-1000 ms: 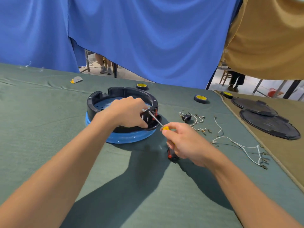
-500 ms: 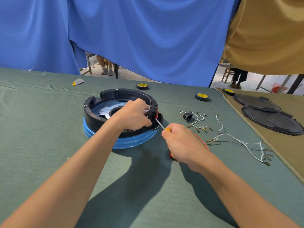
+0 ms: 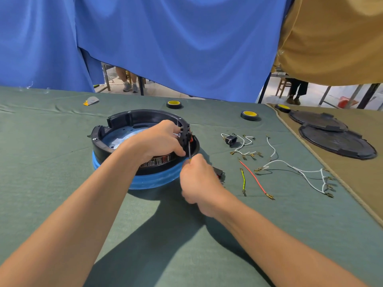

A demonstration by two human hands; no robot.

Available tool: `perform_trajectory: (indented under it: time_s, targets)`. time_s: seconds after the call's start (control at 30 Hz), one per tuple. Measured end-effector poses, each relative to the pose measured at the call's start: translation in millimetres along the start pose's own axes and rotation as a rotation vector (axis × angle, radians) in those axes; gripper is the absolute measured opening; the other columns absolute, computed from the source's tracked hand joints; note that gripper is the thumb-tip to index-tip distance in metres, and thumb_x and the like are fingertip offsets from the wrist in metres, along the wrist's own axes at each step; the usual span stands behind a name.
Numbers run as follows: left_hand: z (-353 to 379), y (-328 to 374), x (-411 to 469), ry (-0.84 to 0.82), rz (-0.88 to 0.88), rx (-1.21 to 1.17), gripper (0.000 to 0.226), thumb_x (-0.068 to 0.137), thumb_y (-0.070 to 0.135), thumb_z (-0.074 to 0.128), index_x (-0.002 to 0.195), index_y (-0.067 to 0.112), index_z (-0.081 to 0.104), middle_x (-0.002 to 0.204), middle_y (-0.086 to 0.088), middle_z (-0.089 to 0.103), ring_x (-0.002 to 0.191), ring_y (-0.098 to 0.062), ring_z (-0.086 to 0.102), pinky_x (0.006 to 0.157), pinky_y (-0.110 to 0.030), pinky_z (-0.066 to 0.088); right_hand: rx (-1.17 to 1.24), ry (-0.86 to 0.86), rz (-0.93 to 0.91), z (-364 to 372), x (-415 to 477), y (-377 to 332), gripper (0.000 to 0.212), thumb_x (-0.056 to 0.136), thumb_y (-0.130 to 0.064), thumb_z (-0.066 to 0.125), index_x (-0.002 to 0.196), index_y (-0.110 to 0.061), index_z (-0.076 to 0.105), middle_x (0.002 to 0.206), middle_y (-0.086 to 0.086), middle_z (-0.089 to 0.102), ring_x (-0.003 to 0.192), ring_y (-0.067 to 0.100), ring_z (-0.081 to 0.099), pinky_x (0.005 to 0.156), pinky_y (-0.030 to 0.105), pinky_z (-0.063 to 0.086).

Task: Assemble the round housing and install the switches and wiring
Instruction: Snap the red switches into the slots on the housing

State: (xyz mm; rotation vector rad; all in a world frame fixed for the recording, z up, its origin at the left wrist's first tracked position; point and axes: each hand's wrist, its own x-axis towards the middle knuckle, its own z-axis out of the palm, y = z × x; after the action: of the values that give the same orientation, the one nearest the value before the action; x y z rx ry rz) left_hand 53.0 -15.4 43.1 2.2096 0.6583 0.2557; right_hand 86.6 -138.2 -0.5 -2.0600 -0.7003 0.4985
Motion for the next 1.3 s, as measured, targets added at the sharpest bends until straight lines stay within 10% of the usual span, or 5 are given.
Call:
perform_trajectory:
  time_s: [0.23, 0.43, 0.77, 1.13, 1.3]
  targets:
    - [-1, -2, -2, -0.044, -0.027, -0.148, 0.025, 0.082, -0.004, 0.067, 0.098, 0.015, 0.070, 0.093, -0.003, 0.073, 0.095, -0.019, 0.064, 0.067, -0.019, 0.043, 0.438, 0.005, 0.229, 28, -1, -22, 0.021, 0.099, -0.019, 0.030, 0.113, -0.008, 0.041, 0.126, 0.018, 0.052, 0.093, 0.030, 0.056, 0.072, 0.036, 0.040]
    - [0, -5, 1, -0.014, -0.022, -0.177, 0.020, 0.081, -0.004, 0.067, 0.094, 0.010, 0.071, 0.109, -0.018, 0.071, 0.107, -0.031, 0.065, 0.073, -0.024, 0.050, 0.231, 0.098, 0.152, 31, -4, -13, 0.030, 0.103, -0.035, 0.026, 0.113, -0.011, 0.040, 0.124, 0.015, 0.051, 0.090, 0.027, 0.051, 0.072, 0.035, 0.043]
    - [2, -5, 2, -0.015, -0.023, -0.141, 0.065, 0.084, 0.001, 0.069, 0.144, 0.002, 0.044, 0.148, -0.011, 0.046, 0.136, -0.026, 0.042, 0.114, -0.040, 0.031, 0.849, -0.200, 0.254, -6, 1, -6, 0.029, 0.104, -0.021, 0.025, 0.077, -0.016, 0.036, 0.046, -0.005, 0.022, 0.029, 0.005, 0.015, 0.032, 0.011, 0.012]
    - [1, -5, -1, -0.012, -0.036, -0.148, 0.043, 0.082, -0.003, 0.066, 0.124, 0.000, 0.062, 0.128, -0.012, 0.063, 0.118, -0.030, 0.058, 0.107, -0.045, 0.042, 0.321, 0.148, 0.097, 38, -1, -11, 0.018, 0.101, -0.024, 0.031, 0.104, -0.013, 0.044, 0.105, 0.008, 0.052, 0.074, 0.015, 0.045, 0.064, 0.029, 0.036]
    - [1, -3, -3, -0.003, -0.050, -0.165, 0.025, 0.081, -0.002, 0.067, 0.106, 0.000, 0.071, 0.109, -0.020, 0.071, 0.106, -0.035, 0.065, 0.086, -0.035, 0.052, 0.452, 0.085, 0.169, 38, -3, -9, 0.027, 0.103, -0.035, 0.027, 0.101, -0.014, 0.044, 0.109, 0.012, 0.057, 0.079, 0.021, 0.053, 0.060, 0.029, 0.043]
